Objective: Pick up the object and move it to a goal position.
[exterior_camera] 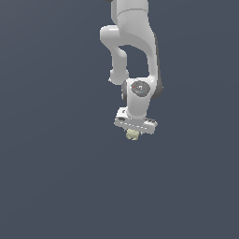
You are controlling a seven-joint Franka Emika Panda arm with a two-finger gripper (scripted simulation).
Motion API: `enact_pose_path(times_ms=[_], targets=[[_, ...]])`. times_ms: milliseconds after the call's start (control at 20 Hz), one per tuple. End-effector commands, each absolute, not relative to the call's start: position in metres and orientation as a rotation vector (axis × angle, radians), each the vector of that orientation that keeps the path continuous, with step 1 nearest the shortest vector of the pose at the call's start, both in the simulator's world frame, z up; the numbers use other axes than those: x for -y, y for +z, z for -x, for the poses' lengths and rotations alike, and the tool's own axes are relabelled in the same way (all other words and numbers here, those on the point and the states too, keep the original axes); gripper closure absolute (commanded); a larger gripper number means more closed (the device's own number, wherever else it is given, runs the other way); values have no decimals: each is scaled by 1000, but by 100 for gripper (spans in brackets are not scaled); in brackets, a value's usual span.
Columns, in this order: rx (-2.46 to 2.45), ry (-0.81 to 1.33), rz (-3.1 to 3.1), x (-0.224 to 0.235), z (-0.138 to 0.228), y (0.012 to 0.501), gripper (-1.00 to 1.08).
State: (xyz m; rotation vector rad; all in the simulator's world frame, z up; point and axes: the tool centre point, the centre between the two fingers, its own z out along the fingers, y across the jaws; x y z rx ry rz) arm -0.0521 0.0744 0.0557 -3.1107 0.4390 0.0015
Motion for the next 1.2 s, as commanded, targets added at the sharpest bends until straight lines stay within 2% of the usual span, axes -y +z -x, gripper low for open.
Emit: enact_pose_path(times_ms=[0, 400, 1150], targets=[[-439, 0, 3110, -75, 52, 67, 108], [-439, 0, 3110, -75, 55, 130, 108], [-439, 0, 3110, -77, 59, 295, 108]])
